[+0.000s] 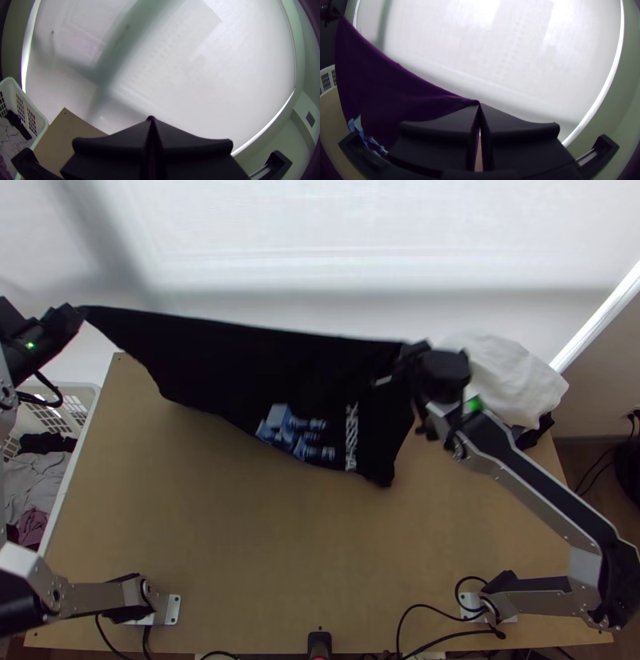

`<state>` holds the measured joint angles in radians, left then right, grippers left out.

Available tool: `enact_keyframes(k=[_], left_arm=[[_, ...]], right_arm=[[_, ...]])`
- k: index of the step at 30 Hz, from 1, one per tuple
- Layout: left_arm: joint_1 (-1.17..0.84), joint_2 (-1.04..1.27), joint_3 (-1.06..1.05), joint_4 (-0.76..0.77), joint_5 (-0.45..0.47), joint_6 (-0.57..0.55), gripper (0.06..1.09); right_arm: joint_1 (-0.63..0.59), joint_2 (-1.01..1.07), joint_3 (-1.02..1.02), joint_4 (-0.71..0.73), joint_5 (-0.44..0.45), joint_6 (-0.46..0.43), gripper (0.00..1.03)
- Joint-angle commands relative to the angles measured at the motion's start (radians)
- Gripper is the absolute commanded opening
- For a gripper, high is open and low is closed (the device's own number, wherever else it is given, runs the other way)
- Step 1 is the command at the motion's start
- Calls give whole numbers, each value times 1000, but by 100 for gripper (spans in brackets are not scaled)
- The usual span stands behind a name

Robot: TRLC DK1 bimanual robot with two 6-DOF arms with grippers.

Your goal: Fold the t-shirt

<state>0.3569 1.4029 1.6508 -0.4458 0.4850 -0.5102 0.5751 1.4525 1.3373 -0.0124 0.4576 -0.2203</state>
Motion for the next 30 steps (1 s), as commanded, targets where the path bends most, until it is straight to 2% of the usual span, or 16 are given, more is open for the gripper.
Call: enact_keyframes(k=[1,5,11,14,17,19,25,30], left_arm=[[-13,-74,24,36,-54,-34,9],[-27,-148,20,55,-166,-21,9],[-32,-305,-39,104,-241,9,9],[-32,-412,-128,190,-267,81,9],[-30,-522,-227,282,-267,136,9],[-29,-575,-249,282,-267,153,9],[-21,-674,-238,237,-267,145,9],[-19,-683,-120,156,-273,122,9]], right_arm=[[-20,-46,166,12,32,-59,3],[-21,-61,292,14,50,-102,3],[-1,-142,384,51,89,-163,3],[29,-199,401,63,113,-206,3],[55,-265,401,92,135,-281,3],[63,-316,401,91,135,-309,3],[127,-471,401,72,144,-398,3],[129,-570,401,69,142,-456,3]])
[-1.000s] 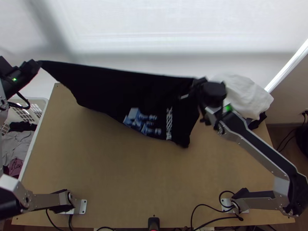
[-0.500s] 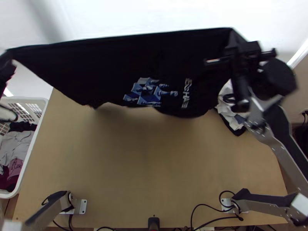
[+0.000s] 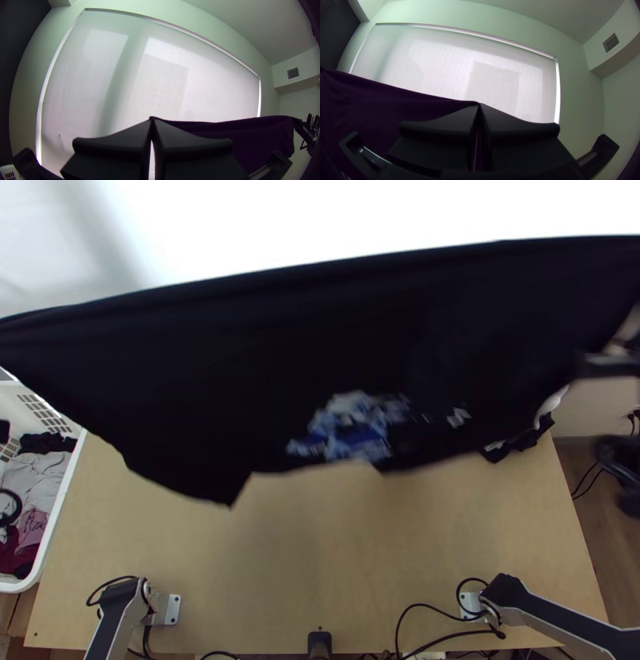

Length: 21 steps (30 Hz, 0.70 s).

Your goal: Fold the t-shirt

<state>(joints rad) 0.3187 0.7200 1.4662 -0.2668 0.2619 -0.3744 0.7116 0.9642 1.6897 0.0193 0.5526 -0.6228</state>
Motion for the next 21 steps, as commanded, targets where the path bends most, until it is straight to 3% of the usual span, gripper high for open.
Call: enact_keyframes(k=[1,11,21], left_arm=[[17,1,88,-34,-52,-15,9],[8,42,342,-176,-56,-66,9],[5,-2,362,-321,-53,-87,9]], right_arm=[[-9,-99,48,28,46,-57,3],[-8,-229,57,-122,30,-25,3],[-9,-265,57,-415,12,216,3]])
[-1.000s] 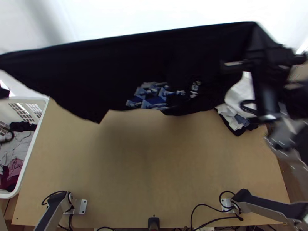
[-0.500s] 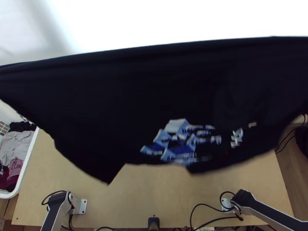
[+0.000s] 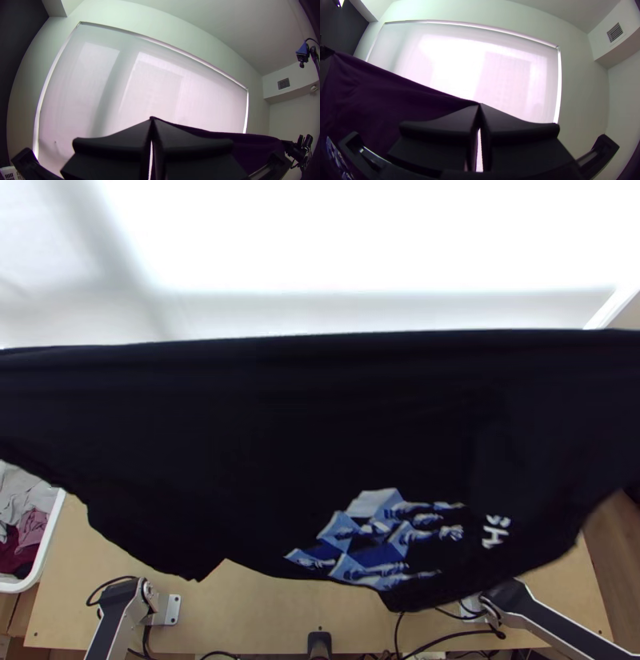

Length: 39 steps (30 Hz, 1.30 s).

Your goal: Fold the t-shirt

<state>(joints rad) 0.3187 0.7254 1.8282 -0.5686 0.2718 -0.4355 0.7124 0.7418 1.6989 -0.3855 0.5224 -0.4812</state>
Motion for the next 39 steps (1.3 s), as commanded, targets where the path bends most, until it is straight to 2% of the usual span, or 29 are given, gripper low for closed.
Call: enact_keyframes(k=[1,6,13,16,22,27,31,37,39], left_arm=[[3,-15,0,-40,-60,-26,9],[-13,-32,-18,-149,-56,-40,9],[-29,-11,8,-166,-54,-42,9],[-29,0,43,-152,-52,-48,9],[19,-4,52,-10,-65,-37,9],[20,37,-67,167,-65,-29,9],[16,169,-87,273,-71,-31,9],[-30,442,40,297,-77,-31,9],[-46,529,88,289,-72,-31,9]], right_arm=[[-10,-44,48,-35,37,95,3],[-10,-45,41,-145,18,190,3],[-11,-25,33,-101,-10,201,3],[-11,-22,36,-44,-12,188,3],[-22,-4,82,77,-22,99,3],[-27,73,53,168,-22,64,3],[-10,154,-22,350,-25,-7,3],[-37,346,-18,507,-28,-5,3],[-79,416,4,524,-51,26,3]])
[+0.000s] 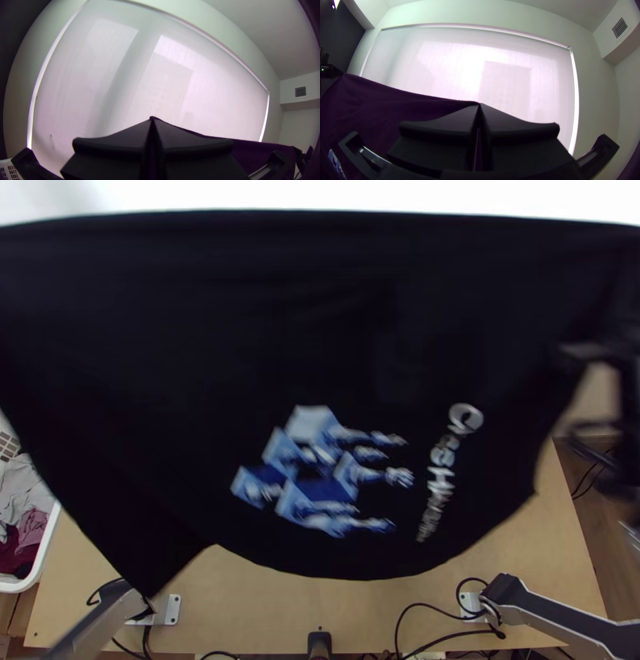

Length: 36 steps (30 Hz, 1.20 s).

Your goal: Fold the t-shirt

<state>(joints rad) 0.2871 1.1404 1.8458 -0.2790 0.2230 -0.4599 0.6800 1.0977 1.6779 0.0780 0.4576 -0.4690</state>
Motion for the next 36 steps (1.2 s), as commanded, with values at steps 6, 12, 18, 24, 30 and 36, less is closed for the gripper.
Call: enact_keyframes(k=[6,12,18,24,30,36], left_arm=[[-28,366,250,-34,-5,-5,9],[-58,565,448,-45,-8,-3,9],[-114,538,457,-81,-5,-6,9],[-123,334,395,-229,18,-68,9],[-114,102,339,-436,96,-114,9],[-114,-56,326,-606,141,-148,9]], right_arm=[[-195,286,197,49,-82,142,3],[-323,502,402,9,-125,217,3],[-341,588,599,-126,-149,259,3],[-231,396,594,-414,-152,348,3],[-117,151,594,-704,-128,448,3],[-122,-36,588,-831,-106,461,3]])
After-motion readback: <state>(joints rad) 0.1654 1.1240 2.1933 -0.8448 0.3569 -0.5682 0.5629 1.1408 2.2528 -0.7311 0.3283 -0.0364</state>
